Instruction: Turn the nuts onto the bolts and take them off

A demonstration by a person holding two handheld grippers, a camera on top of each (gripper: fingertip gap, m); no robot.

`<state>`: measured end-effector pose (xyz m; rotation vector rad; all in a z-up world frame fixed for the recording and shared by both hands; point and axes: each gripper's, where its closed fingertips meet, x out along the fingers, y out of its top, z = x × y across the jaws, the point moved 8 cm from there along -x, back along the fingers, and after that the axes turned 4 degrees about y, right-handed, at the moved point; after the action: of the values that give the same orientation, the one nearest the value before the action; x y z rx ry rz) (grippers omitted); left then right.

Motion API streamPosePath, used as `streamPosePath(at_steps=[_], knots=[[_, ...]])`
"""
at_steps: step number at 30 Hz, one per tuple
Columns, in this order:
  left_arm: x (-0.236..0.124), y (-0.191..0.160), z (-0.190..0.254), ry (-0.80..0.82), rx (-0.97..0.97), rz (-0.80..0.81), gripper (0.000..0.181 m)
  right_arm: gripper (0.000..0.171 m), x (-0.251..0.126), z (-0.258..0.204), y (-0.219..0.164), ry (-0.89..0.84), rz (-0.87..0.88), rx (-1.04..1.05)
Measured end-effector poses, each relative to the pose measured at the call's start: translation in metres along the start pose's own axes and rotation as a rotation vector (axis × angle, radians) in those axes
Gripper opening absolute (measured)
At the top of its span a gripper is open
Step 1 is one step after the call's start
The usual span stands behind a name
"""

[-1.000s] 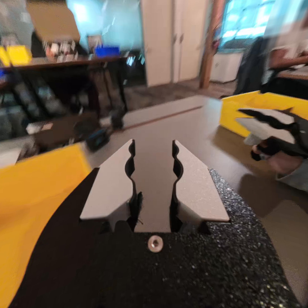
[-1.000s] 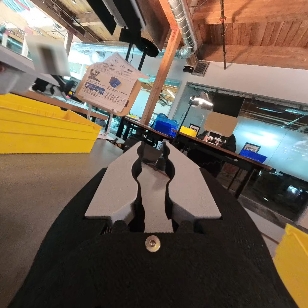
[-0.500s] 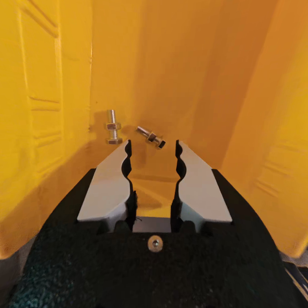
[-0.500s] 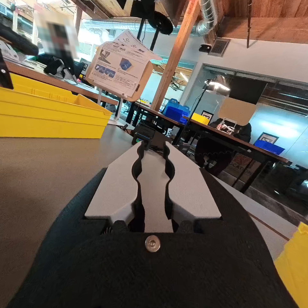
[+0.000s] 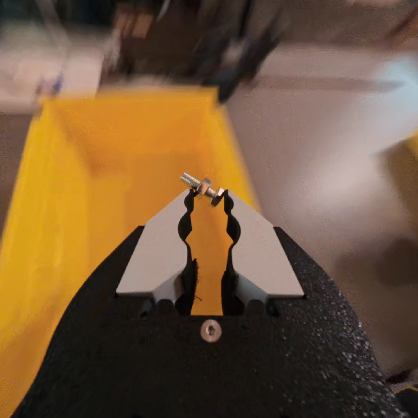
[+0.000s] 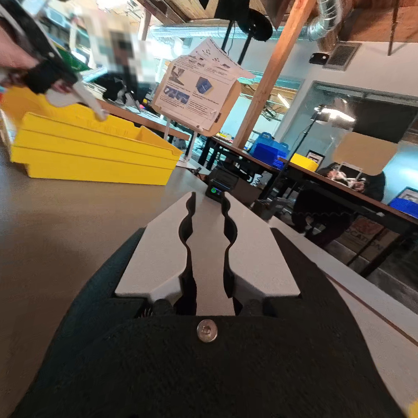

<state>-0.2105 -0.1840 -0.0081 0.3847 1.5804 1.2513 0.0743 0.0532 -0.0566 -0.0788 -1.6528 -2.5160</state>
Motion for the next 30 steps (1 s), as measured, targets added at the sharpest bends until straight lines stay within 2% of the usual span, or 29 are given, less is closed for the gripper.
streamPosePath(at_steps=[1,3,5,8,10,14,22,24,28,30], knots=[[-0.009,0.015,0.023,-0.128,0.026,0.171,0.024,0.021,0.004,-0.004,0.003,0.053,0.030,0.044],[-0.023,0.034,0.069,-0.381,0.036,0.431,0.025,0.021,0.013,-0.011,0.014,0.143,0.087,0.147],[-0.029,0.041,0.108,-0.584,-0.040,0.615,0.025,0.026,0.021,-0.016,0.031,0.145,0.135,0.155],[-0.022,0.038,0.151,-0.884,-0.316,0.735,0.024,0.030,0.026,-0.023,0.059,0.024,0.215,-0.064],[-0.008,0.031,0.171,-1.043,-0.498,0.729,0.024,0.030,0.029,-0.026,0.075,-0.061,0.250,-0.193],[0.018,0.015,0.195,-1.143,-0.683,0.641,0.024,0.032,0.035,-0.029,0.085,-0.132,0.200,-0.355],[0.037,0.001,0.219,-1.116,-0.703,0.544,0.024,0.025,0.039,-0.026,0.073,-0.179,0.040,-0.524],[0.040,-0.002,0.221,-1.103,-0.712,0.528,0.024,0.017,0.037,-0.023,0.070,-0.177,0.029,-0.513],[0.051,-0.007,0.222,-1.111,-0.714,0.453,0.025,0.017,0.032,-0.016,0.059,-0.121,0.010,-0.431],[0.054,-0.012,0.221,-1.149,-0.684,0.434,0.040,0.017,0.027,-0.006,0.051,-0.073,0.026,-0.297]])
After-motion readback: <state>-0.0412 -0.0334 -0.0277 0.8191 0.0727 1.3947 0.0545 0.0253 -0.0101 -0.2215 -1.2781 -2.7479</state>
